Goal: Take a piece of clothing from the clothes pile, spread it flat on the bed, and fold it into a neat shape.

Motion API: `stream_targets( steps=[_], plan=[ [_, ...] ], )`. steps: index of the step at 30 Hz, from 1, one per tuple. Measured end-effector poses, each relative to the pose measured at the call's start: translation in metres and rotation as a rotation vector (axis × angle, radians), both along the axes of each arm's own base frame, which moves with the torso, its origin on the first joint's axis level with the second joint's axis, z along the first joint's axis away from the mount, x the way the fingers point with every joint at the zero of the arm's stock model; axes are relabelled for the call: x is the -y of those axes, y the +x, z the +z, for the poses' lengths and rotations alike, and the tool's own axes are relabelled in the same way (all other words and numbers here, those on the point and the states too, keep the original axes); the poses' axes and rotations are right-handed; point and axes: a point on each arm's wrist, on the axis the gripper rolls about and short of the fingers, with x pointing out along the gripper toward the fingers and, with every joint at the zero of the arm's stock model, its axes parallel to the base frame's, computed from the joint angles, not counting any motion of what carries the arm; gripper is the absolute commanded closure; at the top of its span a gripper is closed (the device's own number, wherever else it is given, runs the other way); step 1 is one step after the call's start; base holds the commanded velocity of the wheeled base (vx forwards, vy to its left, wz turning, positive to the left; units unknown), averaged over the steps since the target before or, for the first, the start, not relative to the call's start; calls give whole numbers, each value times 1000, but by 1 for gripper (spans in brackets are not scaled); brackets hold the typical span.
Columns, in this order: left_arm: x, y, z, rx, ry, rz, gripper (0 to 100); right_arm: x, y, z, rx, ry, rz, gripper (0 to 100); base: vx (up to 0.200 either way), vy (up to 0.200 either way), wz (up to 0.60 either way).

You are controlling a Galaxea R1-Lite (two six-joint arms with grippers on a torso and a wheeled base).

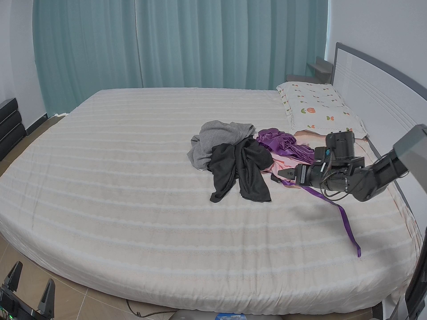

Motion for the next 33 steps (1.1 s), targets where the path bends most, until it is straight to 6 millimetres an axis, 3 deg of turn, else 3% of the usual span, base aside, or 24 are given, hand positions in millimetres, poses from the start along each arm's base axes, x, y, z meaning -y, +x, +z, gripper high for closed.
stream_targets(
  steps=[12,20,30,31,33],
  plan=[
    [0,0,0,0,0,0,0,-47,65,-79,-53,53,-82,0,0,0,0],
    [0,0,0,0,0,0,0,-70,84,-121,-46,37,-120,0,0,0,0],
    [0,0,0,0,0,0,0,-83,98,-146,-26,39,-137,0,0,0,0],
    [0,0,0,0,0,0,0,-85,98,-148,-25,40,-135,100,0,0,0],
    [0,0,0,0,0,0,0,-87,99,-151,-24,40,-131,100,0,0,0]
  ],
)
